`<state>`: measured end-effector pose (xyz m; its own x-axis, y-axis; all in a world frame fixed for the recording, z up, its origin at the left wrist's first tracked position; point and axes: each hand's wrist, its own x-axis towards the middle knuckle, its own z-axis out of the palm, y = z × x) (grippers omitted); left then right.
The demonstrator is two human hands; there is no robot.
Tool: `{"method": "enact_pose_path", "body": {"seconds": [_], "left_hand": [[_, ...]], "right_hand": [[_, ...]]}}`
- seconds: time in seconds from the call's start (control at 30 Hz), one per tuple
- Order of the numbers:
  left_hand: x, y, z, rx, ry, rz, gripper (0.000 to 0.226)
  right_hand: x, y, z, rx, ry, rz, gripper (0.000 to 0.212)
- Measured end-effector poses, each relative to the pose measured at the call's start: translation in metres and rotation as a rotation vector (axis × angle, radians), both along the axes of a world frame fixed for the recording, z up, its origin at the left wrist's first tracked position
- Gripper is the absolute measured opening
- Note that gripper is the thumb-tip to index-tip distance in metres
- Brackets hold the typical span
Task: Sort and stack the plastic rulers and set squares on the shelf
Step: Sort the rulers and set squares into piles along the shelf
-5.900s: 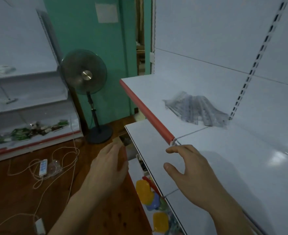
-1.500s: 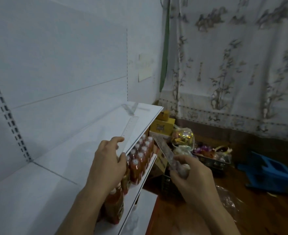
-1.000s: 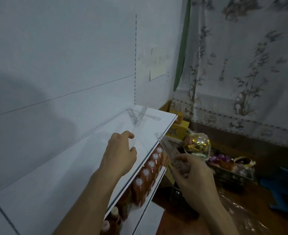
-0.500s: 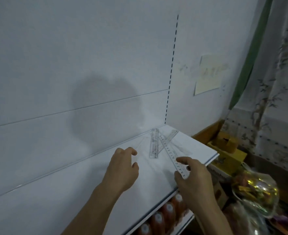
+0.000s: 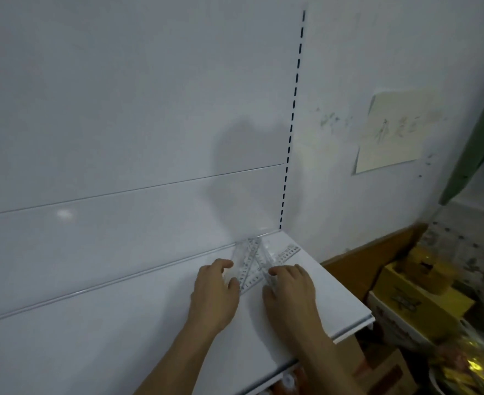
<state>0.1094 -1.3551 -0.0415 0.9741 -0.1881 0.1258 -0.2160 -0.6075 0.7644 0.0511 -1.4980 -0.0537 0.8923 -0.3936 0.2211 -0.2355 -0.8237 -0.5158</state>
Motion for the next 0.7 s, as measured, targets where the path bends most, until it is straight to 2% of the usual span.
{"method": "enact_pose_path", "body": {"seconds": [0.13,0.37,0.43,0.57,0.63,0.7], "left_hand": [[0.006,-0.007,0.001,-0.161,0.044,-0.001,0.030],[-0.004,0.011,0.004,-0.214,0.071,-0.033,0.034],[-0.008,0.030,0.006,-0.169,0.055,-0.027,0.037],[-0.019,0.086,0.008,0.062,-0.053,0.055,0.042],[-0.025,0.122,0.009,0.152,-0.086,0.098,0.044],[-0.034,0.161,0.011,0.196,-0.089,0.160,0.047]], "right_hand": [[0.002,-0.008,-0.002,0.131,-0.095,0.055,0.032],[-0.003,-0.013,-0.001,0.136,-0.122,0.117,0.032],[-0.003,-0.011,0.000,0.107,-0.141,0.135,0.031],[-0.004,0.013,0.008,0.104,-0.245,0.149,0.030],[-0.006,0.042,0.015,0.098,-0.239,0.253,0.031],[-0.009,0.079,0.021,0.077,-0.147,0.400,0.034]]}}
